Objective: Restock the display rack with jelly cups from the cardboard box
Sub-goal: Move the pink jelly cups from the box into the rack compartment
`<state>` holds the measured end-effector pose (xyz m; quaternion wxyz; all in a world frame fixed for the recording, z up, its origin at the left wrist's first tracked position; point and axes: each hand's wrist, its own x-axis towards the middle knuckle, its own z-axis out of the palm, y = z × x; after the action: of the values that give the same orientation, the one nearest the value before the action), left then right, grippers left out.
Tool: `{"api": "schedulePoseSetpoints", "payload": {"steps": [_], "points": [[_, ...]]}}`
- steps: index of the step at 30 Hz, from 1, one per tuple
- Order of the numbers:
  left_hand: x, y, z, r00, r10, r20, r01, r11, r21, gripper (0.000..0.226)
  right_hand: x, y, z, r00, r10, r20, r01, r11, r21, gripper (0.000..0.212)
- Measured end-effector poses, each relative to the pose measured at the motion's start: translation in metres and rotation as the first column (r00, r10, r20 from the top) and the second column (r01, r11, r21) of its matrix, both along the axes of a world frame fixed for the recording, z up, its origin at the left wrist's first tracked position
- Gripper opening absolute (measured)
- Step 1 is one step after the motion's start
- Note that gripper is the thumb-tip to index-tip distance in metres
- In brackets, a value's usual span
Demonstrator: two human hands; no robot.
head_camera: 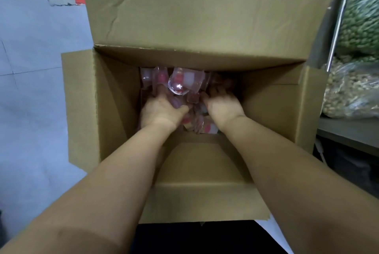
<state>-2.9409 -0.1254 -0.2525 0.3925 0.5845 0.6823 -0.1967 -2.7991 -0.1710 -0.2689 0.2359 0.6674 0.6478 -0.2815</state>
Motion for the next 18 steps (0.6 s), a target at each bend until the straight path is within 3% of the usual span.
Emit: {"api": "schedulePoseSetpoints", "payload": {"steps": [3,5,7,9,12,15,18], "points": [[-0.004,-0.001,0.010,0.992,0.106,0.062,-0.104,0.994,-0.038,0.060,0.001,0.003,0.008,0.999,-0.017,-0.035,0.017,1.000,0.008,0.046],[-0.007,-0.002,0.025,0.990,0.087,0.113,-0.090,0.996,0.020,0.050,0.003,0.000,0.025,0.968,-0.236,-0.083,0.237,0.972,0.002,0.054],[-0.011,-0.008,0.057,0.979,0.061,0.195,-0.083,0.991,0.108,0.041,-0.001,-0.008,0.058,0.797,-0.566,-0.211,0.574,0.819,-0.032,0.053],[-0.013,-0.015,0.103,0.955,0.050,0.291,-0.104,0.979,0.175,0.042,-0.010,-0.019,0.100,0.557,-0.735,-0.387,0.783,0.620,-0.050,0.044],[-0.016,-0.024,0.193,0.913,0.025,0.406,-0.130,0.964,0.233,0.051,-0.023,-0.037,0.189,0.372,-0.750,-0.548,0.879,0.474,-0.052,0.042],[-0.020,-0.023,0.299,0.843,-0.036,0.537,-0.103,0.968,0.227,0.055,-0.025,-0.048,0.303,0.262,-0.727,-0.635,0.925,0.377,-0.050,0.052],[-0.015,-0.019,0.412,0.800,-0.204,0.565,0.029,0.953,0.302,0.055,-0.019,-0.055,0.428,0.203,-0.657,-0.726,0.941,0.335,-0.040,0.061]]}}
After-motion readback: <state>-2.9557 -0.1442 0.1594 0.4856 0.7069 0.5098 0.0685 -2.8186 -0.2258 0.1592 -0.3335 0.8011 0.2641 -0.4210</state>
